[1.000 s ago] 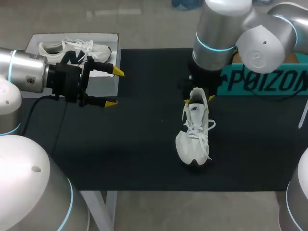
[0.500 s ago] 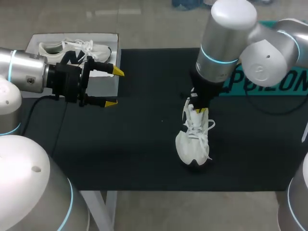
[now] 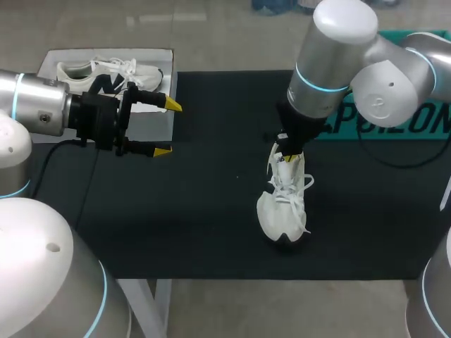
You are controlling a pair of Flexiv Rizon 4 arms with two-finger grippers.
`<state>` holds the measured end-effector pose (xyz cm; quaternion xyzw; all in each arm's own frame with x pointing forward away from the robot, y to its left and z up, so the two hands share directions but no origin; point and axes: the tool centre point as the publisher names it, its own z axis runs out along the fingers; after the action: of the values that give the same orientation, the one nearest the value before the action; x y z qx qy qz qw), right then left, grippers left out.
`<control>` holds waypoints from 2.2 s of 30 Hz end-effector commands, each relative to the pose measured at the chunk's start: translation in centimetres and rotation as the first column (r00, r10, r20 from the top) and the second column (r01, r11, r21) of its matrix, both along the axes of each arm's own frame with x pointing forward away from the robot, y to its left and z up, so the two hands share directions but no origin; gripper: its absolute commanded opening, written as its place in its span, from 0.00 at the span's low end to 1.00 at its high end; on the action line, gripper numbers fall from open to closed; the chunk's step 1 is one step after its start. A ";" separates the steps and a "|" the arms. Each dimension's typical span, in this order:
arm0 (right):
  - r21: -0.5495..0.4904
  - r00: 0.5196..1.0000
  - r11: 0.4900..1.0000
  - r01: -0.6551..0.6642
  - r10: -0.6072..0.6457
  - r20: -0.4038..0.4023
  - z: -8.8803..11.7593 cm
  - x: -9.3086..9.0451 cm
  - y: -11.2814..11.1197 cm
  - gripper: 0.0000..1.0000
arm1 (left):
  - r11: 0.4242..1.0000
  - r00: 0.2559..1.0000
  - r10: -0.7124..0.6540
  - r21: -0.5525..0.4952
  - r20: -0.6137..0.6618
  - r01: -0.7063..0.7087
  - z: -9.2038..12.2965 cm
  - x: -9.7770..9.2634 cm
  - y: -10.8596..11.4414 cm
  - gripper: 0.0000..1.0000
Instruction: Take the shoe out of the shoebox, open the shoe tongue, remove and reinsert the insole, then place the shoe into the shoebox
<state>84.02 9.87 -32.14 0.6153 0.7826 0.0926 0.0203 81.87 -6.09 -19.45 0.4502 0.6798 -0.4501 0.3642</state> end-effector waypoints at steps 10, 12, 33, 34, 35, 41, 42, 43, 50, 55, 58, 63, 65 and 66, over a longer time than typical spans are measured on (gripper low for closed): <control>-0.002 0.987 0.989 -0.150 0.150 0.062 2.0 1.3 -1.5 0.00 | 1.000 1.000 0.000 0.003 0.000 0.000 0.0 0.0 0.0 1.00; 0.025 0.974 0.976 -0.218 0.215 0.075 1.9 1.9 -1.6 0.00 | 1.000 1.000 0.000 0.003 0.000 0.000 0.0 0.0 0.0 1.00; -0.137 0.742 0.742 -0.656 0.667 0.061 1.8 3.0 -2.0 1.00 | 1.000 1.000 0.000 0.003 0.000 0.000 0.0 0.0 0.0 1.00; -0.137 0.742 0.742 -0.656 0.667 0.061 1.8 3.0 -2.0 1.00 | 1.000 1.000 0.000 0.003 0.000 0.000 0.0 0.0 0.0 1.00; -0.137 0.742 0.742 -0.656 0.667 0.061 1.8 3.0 -2.0 1.00 | 1.000 1.000 0.000 0.003 0.000 0.000 0.0 0.0 0.0 1.00; -0.137 0.742 0.742 -0.656 0.667 0.061 1.8 3.0 -2.0 1.00 | 1.000 1.000 0.000 0.003 0.000 0.000 0.0 0.0 0.0 1.00; -0.137 0.742 0.742 -0.656 0.667 0.061 1.8 3.0 -2.0 1.00 | 1.000 1.000 0.000 0.003 0.000 0.000 0.0 0.0 0.0 1.00; -0.137 0.742 0.742 -0.656 0.667 0.061 1.8 3.0 -2.0 1.00 | 1.000 1.000 0.000 0.003 0.000 0.000 0.0 0.0 0.0 1.00; -0.137 0.742 0.742 -0.656 0.667 0.061 1.8 3.0 -2.0 1.00 | 1.000 1.000 0.000 0.003 0.000 0.000 0.0 0.0 0.0 1.00; -0.197 0.677 0.672 -0.713 0.734 0.052 2.2 3.9 -1.6 1.00 | 1.000 1.000 0.000 0.003 0.000 0.000 0.0 0.0 0.0 1.00; -0.222 0.606 0.601 -0.768 0.793 0.052 2.5 4.4 -1.4 1.00 | 1.000 1.000 0.000 0.003 0.000 0.000 0.0 0.0 0.0 1.00; -0.262 0.546 0.528 -0.808 0.838 0.005 2.5 5.5 -1.8 1.00 | 1.000 1.000 0.000 0.003 0.000 0.000 0.0 0.0 0.0 1.00; -0.258 0.518 0.501 -0.826 0.855 -0.001 2.4 6.0 -1.9 1.00 | 1.000 1.000 0.000 0.003 0.000 0.000 0.0 0.0 0.0 1.00; -0.256 0.507 0.491 -0.832 0.862 0.005 2.3 6.2 -1.9 1.00 | 1.000 1.000 0.000 0.003 0.000 0.000 0.0 0.0 0.0 1.00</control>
<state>89.32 7.71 -29.57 0.1419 0.9839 0.0439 0.0998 81.87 -6.09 -19.45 0.4502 0.6798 -0.4501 0.3642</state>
